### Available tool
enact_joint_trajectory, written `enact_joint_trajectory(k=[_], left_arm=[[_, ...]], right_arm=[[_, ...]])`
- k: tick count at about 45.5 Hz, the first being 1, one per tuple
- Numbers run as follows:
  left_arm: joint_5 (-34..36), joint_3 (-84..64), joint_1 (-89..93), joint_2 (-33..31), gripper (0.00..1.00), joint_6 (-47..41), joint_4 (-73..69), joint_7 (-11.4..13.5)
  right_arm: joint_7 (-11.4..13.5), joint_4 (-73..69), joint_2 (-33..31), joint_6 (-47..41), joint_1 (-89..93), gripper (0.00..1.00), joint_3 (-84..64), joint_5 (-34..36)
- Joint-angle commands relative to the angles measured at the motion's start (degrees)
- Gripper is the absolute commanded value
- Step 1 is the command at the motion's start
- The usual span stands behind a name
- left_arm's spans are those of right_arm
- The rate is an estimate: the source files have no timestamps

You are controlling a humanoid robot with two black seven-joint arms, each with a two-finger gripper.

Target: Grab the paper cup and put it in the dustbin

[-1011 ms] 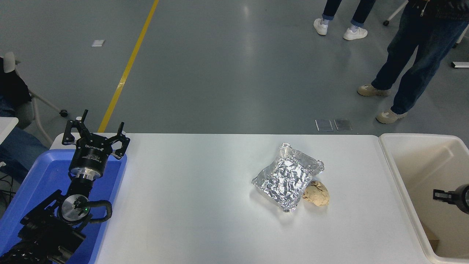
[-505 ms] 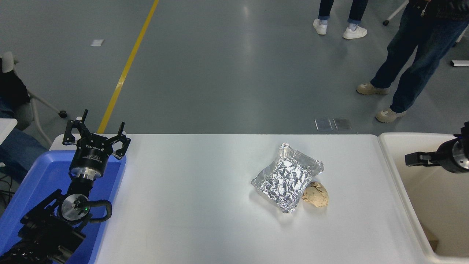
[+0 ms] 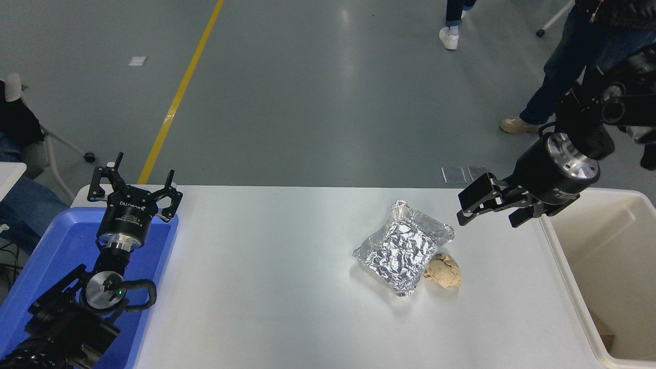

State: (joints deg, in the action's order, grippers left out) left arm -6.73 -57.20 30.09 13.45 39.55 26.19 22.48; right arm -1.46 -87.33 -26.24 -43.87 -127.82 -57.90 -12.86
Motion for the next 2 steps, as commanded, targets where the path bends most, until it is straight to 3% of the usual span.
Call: enact_joint_trajectory(k=[1, 2], left_arm=[[0.0, 0.0, 0.0, 0.0, 1.00, 0.0, 0.0, 0.0], [0.0, 0.0, 0.0, 0.0, 1.00, 0.0, 0.0, 0.0]], right_arm=[[0.0, -2.4, 1.8, -1.1, -3.8, 1.00, -0.3, 3.7], [0.0, -2.4, 1.9, -1.1, -3.8, 1.00, -0.3, 3.7]])
